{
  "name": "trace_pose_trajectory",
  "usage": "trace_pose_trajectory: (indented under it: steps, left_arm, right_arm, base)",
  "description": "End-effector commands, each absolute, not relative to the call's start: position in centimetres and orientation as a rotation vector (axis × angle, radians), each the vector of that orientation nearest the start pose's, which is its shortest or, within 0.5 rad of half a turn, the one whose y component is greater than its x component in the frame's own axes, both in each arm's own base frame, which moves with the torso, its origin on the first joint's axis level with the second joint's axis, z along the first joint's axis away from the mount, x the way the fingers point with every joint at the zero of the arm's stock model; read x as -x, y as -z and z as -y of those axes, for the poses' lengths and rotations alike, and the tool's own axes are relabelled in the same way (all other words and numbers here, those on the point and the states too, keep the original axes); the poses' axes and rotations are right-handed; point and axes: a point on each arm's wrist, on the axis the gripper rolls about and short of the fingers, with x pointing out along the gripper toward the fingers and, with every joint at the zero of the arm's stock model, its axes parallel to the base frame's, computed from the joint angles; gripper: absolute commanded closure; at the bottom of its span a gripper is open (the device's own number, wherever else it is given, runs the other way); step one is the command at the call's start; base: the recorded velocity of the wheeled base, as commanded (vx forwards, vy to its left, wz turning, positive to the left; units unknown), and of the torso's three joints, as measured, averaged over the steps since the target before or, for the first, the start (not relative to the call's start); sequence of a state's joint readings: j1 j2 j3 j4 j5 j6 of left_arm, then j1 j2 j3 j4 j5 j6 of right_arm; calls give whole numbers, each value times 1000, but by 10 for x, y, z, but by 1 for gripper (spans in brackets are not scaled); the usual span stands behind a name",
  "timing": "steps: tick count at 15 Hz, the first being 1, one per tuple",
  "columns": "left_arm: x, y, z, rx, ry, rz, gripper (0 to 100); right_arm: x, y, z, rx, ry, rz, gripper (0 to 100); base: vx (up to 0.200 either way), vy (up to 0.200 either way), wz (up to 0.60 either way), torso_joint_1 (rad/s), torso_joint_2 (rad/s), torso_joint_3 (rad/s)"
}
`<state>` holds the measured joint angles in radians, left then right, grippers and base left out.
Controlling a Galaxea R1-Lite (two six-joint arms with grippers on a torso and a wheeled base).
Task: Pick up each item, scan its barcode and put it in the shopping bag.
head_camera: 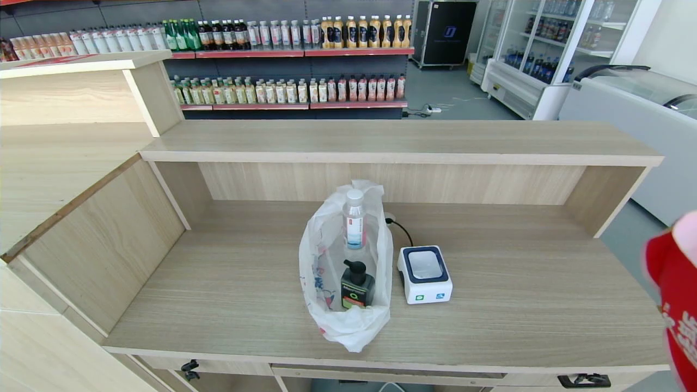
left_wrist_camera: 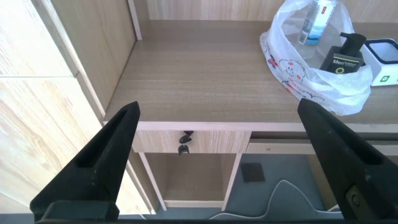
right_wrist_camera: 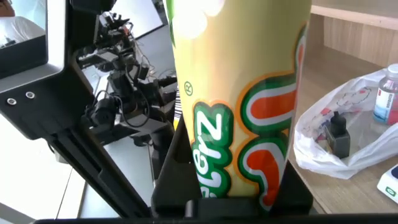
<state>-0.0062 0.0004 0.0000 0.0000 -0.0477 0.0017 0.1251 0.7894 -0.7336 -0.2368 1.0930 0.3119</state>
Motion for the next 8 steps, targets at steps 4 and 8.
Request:
trace_pose_trajectory:
  steps: [4,8]
  left_arm:
    - [23,-76,1,-2,54,-1,0]
    - [23,-76,1,-2,54,-1,0]
  right_arm:
    - [-112,-278,-12,-39,-740,-41,100]
    - [-137,-263,20,286,-442,-51,100]
  base:
    - [0,0,0,0,0,0]
    - [0,0,0,0,0,0]
